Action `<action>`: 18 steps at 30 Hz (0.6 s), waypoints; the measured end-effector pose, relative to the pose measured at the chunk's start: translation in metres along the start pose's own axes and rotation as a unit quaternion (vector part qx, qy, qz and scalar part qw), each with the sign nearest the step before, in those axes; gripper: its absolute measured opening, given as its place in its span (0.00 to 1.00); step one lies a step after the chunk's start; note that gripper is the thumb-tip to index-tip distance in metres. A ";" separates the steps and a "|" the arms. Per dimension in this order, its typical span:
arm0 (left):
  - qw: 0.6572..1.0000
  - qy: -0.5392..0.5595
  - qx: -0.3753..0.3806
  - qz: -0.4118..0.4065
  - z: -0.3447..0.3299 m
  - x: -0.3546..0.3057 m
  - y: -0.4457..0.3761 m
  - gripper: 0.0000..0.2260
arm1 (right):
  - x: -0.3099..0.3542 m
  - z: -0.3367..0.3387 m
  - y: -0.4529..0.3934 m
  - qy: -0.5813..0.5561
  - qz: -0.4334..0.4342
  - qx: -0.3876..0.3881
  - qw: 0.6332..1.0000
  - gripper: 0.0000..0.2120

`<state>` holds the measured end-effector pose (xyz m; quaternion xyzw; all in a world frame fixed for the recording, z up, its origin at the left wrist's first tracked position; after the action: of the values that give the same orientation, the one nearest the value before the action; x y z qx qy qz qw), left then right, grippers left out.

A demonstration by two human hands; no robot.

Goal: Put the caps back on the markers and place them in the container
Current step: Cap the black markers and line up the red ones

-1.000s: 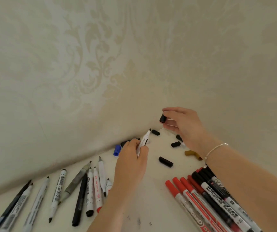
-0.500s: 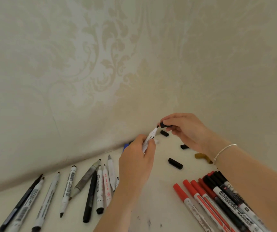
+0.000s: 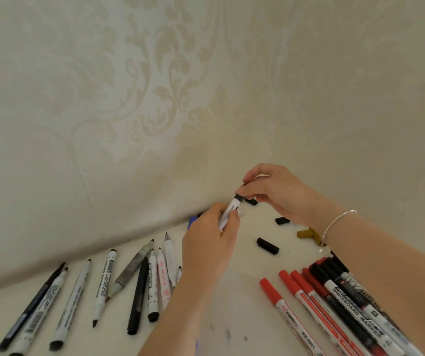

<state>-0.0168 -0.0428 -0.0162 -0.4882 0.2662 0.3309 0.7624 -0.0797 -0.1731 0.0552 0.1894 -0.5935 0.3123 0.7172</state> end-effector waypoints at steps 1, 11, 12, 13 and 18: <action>1.000 0.000 0.004 -0.003 0.000 0.000 0.000 0.11 | 0.000 -0.001 0.001 0.011 0.007 0.005 1.000 0.09; 0.998 0.063 0.001 0.008 0.001 -0.003 0.006 0.09 | 0.001 -0.009 0.009 0.041 0.047 -0.007 0.998 0.07; 0.997 0.073 -0.006 0.010 0.003 -0.004 0.006 0.08 | 0.002 -0.011 0.010 0.029 0.045 -0.008 0.999 0.08; 0.997 0.077 -0.015 0.012 0.005 -0.003 0.007 0.08 | 0.002 -0.014 0.012 0.016 0.042 -0.010 0.999 0.08; 0.995 0.084 -0.042 0.028 0.007 -0.003 0.010 0.09 | -0.003 -0.024 0.024 -0.011 0.031 -0.039 0.999 0.08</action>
<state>-0.0258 -0.0343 -0.0178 -0.5382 0.3285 0.3208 0.7068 -0.0781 -0.1410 0.0444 0.1465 -0.6183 0.3086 0.7078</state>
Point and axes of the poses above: each hand's wrist, its own y-axis away from the middle knuckle, its own z-axis out of the back of the hand, x = y × z, the point moved 4 cm from there along -y, towards the middle knuckle, and after that the axes turned 13 degrees about -x, right-handed, at the moved point
